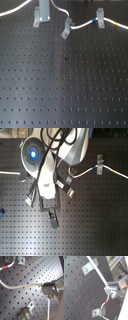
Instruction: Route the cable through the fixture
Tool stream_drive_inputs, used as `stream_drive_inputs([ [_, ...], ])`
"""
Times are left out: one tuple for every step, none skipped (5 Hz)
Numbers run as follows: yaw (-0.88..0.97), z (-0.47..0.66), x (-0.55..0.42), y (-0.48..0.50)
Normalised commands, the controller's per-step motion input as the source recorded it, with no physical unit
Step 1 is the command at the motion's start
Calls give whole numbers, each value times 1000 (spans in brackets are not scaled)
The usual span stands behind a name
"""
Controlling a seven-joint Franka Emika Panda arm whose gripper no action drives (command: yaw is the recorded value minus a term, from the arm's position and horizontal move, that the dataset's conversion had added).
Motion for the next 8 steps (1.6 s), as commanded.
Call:
stream_drive_inputs([
  [317, 260, -590, -188],
  [434, 306, -542, -81],
  [331, 308, -497, -61],
  [40, 293, -334, -281],
  [0, 288, -373, -327],
  [0, 465, -328, -4],
  [0, 559, -278, 143],
  [0, 535, -237, 140],
])
